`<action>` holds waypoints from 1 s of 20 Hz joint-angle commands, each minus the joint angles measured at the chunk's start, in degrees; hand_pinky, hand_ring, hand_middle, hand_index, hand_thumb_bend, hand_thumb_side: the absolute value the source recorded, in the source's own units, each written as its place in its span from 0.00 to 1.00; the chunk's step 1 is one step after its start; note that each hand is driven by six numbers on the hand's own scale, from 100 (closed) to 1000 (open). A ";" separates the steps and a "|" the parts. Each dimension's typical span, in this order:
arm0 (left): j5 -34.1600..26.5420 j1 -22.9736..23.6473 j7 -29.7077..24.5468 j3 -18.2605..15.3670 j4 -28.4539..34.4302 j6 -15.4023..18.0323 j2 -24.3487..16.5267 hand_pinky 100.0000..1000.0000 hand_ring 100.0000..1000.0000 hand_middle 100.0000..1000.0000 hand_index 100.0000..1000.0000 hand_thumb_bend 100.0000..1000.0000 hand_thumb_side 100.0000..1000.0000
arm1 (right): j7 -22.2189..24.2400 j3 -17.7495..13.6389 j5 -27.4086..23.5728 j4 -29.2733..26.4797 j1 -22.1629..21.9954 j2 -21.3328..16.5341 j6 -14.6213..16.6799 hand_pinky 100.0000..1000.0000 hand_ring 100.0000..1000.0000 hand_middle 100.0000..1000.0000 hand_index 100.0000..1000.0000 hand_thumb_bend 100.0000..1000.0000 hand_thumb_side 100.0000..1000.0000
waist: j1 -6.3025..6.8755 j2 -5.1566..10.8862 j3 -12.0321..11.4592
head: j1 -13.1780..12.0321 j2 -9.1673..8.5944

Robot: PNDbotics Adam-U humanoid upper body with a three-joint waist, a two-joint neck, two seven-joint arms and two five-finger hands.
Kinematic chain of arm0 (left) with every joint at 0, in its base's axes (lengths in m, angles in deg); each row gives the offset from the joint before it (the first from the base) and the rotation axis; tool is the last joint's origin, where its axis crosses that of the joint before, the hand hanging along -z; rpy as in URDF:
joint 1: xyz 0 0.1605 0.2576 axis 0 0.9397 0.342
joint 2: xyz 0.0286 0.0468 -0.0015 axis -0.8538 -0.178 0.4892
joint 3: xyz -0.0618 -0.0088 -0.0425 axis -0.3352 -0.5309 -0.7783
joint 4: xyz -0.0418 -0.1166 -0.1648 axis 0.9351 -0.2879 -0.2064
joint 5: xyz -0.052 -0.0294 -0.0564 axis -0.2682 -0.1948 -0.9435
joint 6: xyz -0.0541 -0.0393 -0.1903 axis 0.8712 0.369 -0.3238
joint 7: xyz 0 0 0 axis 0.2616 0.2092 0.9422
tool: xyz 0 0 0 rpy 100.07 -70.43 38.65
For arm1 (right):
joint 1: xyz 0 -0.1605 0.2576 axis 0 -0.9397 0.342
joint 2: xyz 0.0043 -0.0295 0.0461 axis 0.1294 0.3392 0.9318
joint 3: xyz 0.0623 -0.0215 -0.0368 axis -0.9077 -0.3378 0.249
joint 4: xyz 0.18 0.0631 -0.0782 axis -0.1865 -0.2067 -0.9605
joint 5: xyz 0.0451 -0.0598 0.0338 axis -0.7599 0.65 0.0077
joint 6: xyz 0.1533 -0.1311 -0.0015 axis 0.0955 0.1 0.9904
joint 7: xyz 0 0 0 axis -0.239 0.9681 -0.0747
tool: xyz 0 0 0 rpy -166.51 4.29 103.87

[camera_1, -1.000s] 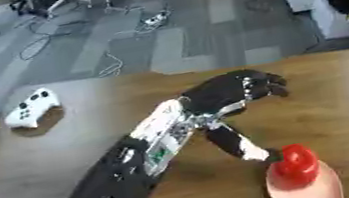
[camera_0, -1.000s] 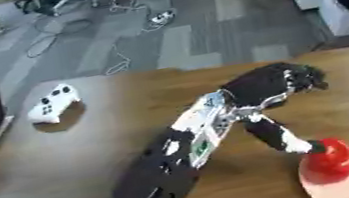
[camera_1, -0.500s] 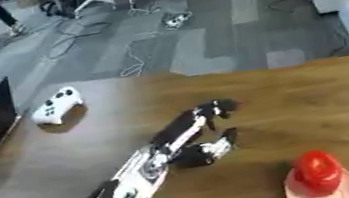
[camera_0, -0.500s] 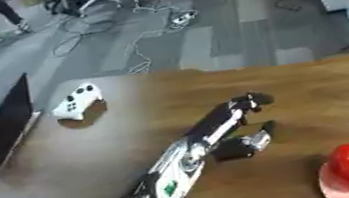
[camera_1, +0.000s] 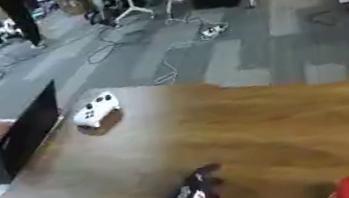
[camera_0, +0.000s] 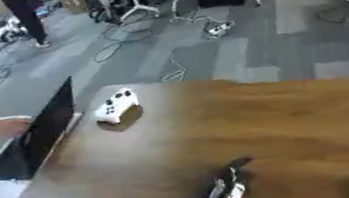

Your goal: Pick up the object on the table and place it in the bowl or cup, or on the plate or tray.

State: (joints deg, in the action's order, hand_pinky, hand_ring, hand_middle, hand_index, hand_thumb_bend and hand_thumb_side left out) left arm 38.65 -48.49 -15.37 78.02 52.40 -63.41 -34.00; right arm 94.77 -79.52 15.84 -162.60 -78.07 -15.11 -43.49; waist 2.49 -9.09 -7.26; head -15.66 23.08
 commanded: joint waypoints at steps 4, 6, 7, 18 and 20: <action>-1.47 3.12 0.61 -0.60 -0.71 3.00 4.21 0.46 0.73 0.87 0.92 0.05 1.00 | -1.33 0.75 -2.05 0.62 3.03 1.38 -1.29 0.53 0.68 0.58 1.00 0.00 1.00 | -1.00 -0.16 -0.27 | -0.29 -4.31; -1.38 3.74 0.60 -0.50 -0.35 3.34 4.74 0.45 0.73 0.86 0.92 0.05 1.00 | -1.53 0.77 -2.13 0.74 3.63 2.09 -1.75 0.53 0.68 0.58 1.00 0.00 0.99 | -1.11 -0.30 0.04 | -0.53 -4.90; -1.12 4.04 0.47 -0.45 0.01 3.55 4.86 0.45 0.73 0.86 0.92 0.05 1.00 | -1.62 0.75 -1.97 0.65 3.84 2.40 -1.80 0.53 0.68 0.58 1.00 0.00 0.99 | -1.12 -0.30 0.28 | -0.60 -4.96; 3.40 4.86 0.04 -0.86 2.28 3.00 4.23 0.44 0.71 0.85 0.91 0.04 1.00 | -1.99 0.64 -2.13 -0.74 2.85 1.87 -1.34 0.52 0.67 0.57 1.00 0.00 0.94 | -0.96 1.82 0.91 | 4.41 -7.28; 3.75 5.01 0.10 -0.88 2.24 2.87 4.30 0.44 0.71 0.85 0.91 0.04 1.00 | -1.96 0.62 -2.28 -0.73 2.67 1.78 -1.37 0.52 0.67 0.57 1.00 0.00 0.94 | -0.95 2.10 0.99 | 4.69 -7.85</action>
State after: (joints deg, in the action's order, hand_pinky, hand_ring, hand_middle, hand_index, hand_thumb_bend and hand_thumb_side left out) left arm 41.74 -44.03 -15.31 77.04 55.25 -60.41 -29.36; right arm 92.93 -78.67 13.82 -162.02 -75.43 -12.36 -44.91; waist 1.70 -7.52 -6.37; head -11.94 16.15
